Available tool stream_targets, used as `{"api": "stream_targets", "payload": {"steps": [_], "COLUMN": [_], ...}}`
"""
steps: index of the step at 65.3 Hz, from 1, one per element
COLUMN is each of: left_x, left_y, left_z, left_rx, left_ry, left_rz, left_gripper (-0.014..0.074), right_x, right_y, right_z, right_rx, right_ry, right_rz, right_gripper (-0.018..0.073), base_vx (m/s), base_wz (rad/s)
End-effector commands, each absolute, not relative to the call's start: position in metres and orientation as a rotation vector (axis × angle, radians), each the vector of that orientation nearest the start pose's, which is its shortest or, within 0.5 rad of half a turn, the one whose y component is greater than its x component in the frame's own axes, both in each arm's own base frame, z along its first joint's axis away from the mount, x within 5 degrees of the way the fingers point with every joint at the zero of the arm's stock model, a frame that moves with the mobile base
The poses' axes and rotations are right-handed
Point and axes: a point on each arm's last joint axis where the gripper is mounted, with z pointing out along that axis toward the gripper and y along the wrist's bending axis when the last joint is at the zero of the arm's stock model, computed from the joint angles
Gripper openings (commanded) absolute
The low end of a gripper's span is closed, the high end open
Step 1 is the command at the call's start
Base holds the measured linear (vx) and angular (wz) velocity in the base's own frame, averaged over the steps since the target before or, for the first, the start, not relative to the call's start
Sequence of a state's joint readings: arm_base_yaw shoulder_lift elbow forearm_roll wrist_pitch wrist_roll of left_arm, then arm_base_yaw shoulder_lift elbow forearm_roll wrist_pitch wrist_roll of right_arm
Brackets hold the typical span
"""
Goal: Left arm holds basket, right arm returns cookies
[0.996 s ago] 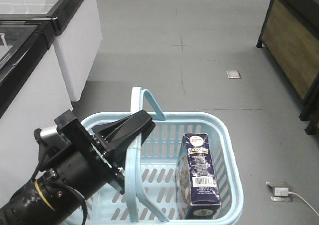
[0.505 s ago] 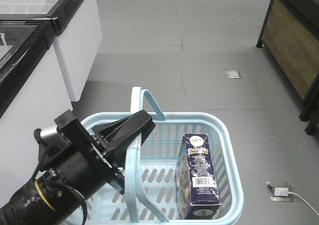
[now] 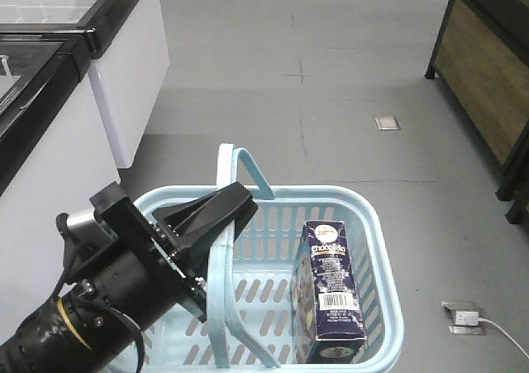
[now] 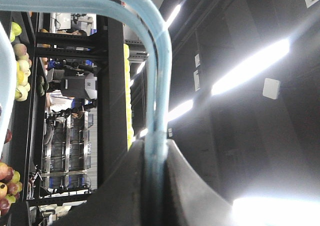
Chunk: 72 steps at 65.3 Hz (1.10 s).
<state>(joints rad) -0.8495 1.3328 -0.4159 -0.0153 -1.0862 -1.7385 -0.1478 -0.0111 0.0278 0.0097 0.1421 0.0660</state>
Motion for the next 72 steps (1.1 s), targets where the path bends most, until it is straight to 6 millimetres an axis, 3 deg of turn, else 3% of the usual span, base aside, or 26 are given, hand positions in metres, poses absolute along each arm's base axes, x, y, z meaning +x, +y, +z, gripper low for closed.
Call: {"api": "stream_targets", "payload": {"steps": [1,72], "left_x": [0.1576,0.1575], "left_y": [-0.1780,-0.1781], "left_z": [0.2891,0.2891], "left_rx": [-0.637,-0.636], "left_ry": [1.262,1.263], "left_rz": [-2.264,-2.264], "left_gripper": [-0.0003,-0.0003], "right_x": [0.0559,0.0559], "right_y": [-0.0084,-0.0084], "right_z": [0.1930,0.1930], "right_rx": [0.161,0.161], "right_ry": [1.563,1.563], "right_rz": [-0.072,-0.072], "right_gripper": [-0.0006,-0.0006], "base_vx": [0.00,0.09], "base_wz": [0.00,-0.01]}}
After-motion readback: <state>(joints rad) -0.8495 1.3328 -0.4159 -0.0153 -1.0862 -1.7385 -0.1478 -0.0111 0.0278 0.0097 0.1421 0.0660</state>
